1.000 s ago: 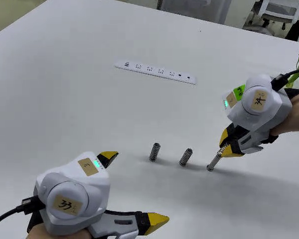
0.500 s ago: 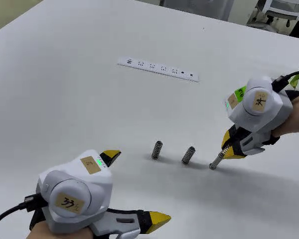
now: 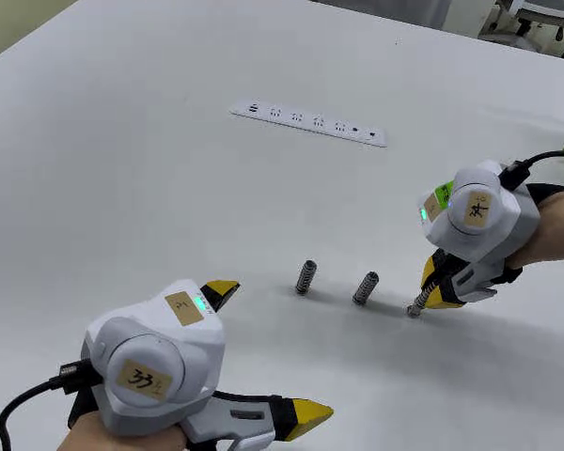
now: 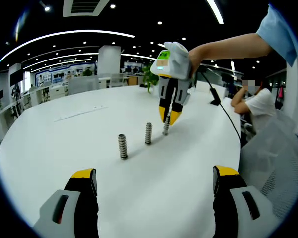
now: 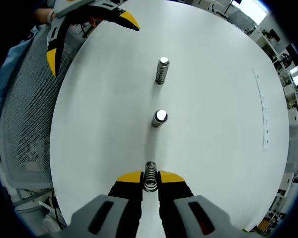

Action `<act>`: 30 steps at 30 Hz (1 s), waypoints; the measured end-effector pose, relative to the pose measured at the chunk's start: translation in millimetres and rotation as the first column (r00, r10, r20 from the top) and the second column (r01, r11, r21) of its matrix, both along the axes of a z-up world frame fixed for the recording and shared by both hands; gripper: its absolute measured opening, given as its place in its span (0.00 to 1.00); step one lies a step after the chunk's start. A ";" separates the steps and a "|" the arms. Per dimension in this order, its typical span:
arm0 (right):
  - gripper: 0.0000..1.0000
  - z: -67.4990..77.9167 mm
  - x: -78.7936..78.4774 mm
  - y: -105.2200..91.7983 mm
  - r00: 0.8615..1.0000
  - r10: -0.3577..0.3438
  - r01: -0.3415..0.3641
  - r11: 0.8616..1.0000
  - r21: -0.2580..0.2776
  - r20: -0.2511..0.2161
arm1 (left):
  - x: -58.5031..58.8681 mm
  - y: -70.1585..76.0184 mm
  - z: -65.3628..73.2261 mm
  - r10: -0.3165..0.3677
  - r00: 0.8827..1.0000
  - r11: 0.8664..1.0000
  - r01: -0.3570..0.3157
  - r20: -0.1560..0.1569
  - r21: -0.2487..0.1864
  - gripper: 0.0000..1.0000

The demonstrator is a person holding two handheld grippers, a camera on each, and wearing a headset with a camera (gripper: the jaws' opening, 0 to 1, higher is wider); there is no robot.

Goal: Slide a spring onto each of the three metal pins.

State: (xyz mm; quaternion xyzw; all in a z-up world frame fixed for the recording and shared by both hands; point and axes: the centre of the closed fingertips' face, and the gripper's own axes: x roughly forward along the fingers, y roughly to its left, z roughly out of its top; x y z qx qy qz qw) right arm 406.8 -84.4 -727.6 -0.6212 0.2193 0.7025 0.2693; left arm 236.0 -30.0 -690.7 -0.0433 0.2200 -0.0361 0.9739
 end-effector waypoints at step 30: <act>0.13 -16.2 -1.0 -2.4 1.000 -0.015 0.015 1.000 0.001 0.005 | 2.0 -1.4 -3.0 -0.008 1.000 1.000 0.009 0.002 -0.017 0.99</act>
